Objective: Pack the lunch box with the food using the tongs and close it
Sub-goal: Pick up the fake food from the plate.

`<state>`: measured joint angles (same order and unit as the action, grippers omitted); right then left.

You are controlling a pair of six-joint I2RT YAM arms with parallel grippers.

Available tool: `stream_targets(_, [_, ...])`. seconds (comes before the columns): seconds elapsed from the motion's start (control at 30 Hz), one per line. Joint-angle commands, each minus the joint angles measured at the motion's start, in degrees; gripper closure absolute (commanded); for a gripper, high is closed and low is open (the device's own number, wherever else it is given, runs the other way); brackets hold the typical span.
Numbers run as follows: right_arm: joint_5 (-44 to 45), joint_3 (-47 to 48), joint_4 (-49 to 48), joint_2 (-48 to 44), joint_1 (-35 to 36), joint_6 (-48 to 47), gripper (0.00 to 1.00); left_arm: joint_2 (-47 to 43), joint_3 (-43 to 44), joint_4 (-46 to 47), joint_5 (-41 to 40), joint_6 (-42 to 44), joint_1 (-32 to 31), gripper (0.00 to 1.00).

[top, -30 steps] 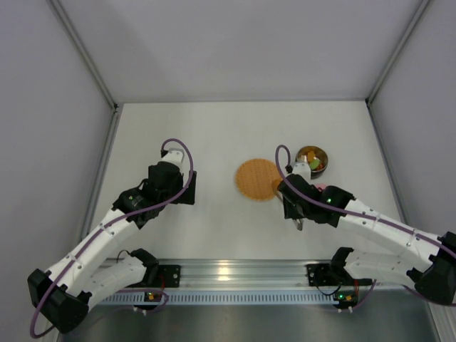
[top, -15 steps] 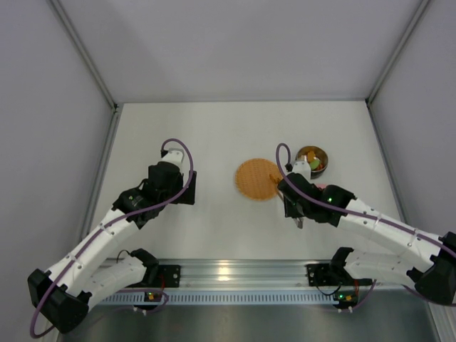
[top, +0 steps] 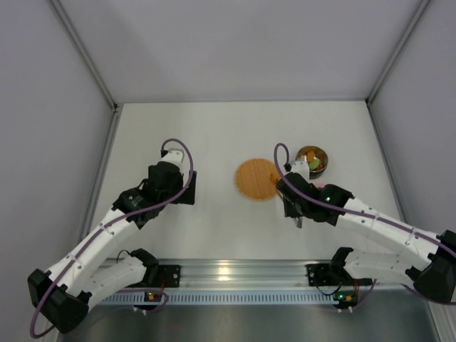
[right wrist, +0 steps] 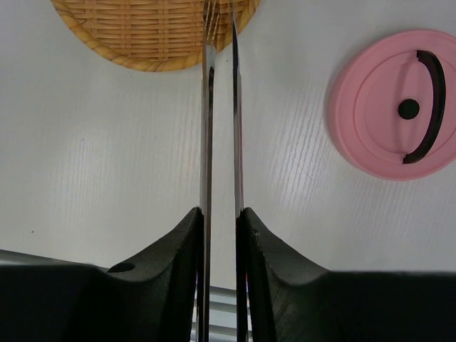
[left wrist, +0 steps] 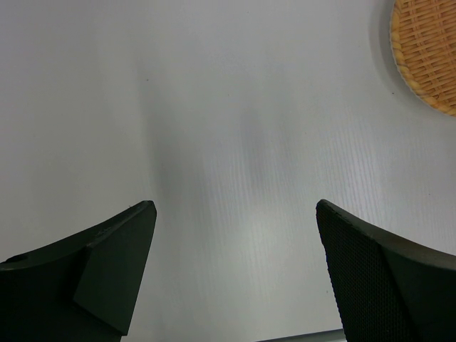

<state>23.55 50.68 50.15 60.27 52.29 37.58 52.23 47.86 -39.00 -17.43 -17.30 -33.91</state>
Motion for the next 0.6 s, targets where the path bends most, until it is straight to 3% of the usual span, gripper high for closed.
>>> stream_targets(0.0, [2.2,3.29,-2.25,0.02,1.14,-0.4,0.74,-0.72,-0.31,1.74,-0.5,-0.1,-0.28,0.01])
stream_targets(0.57, [9.23,10.23,2.84,-1.38,0.09,-1.02,0.76,-0.81,-0.31,1.65,-0.5,-0.1,-0.45,0.01])
